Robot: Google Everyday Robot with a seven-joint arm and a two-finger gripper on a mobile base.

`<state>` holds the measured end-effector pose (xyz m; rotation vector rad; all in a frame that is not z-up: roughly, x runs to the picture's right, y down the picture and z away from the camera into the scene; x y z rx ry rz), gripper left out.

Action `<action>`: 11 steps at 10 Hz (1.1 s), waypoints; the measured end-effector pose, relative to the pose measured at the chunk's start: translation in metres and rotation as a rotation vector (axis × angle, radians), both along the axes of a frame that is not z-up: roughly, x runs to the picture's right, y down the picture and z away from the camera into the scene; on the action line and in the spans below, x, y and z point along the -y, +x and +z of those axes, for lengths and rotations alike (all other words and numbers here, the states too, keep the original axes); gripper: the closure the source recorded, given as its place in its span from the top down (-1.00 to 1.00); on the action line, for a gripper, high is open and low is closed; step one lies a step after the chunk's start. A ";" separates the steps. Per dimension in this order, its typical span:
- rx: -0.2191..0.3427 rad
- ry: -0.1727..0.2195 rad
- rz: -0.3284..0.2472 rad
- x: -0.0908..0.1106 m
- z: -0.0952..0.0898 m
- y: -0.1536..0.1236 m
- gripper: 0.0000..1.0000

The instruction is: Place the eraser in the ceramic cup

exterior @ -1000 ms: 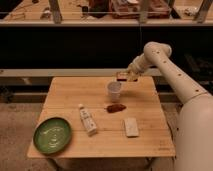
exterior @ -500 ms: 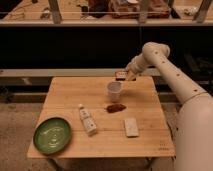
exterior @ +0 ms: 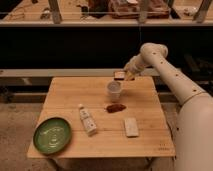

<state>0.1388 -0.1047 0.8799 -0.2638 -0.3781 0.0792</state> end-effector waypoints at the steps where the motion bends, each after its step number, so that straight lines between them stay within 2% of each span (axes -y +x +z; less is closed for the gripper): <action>1: 0.002 0.001 0.000 0.001 0.000 -0.002 -0.84; 2: 0.009 -0.004 -0.012 0.000 -0.003 0.000 -0.84; 3: 0.014 -0.012 -0.021 0.000 -0.007 0.001 -0.93; 5: 0.040 -0.029 -0.049 -0.002 -0.020 -0.017 -1.00; 6: 0.062 -0.038 -0.074 -0.003 -0.031 -0.036 -1.00; 8: 0.085 -0.056 -0.115 -0.008 -0.041 -0.055 -1.00; 10: 0.089 -0.072 -0.162 -0.015 -0.042 -0.071 -0.97; 11: 0.084 -0.079 -0.171 -0.017 -0.042 -0.078 -0.85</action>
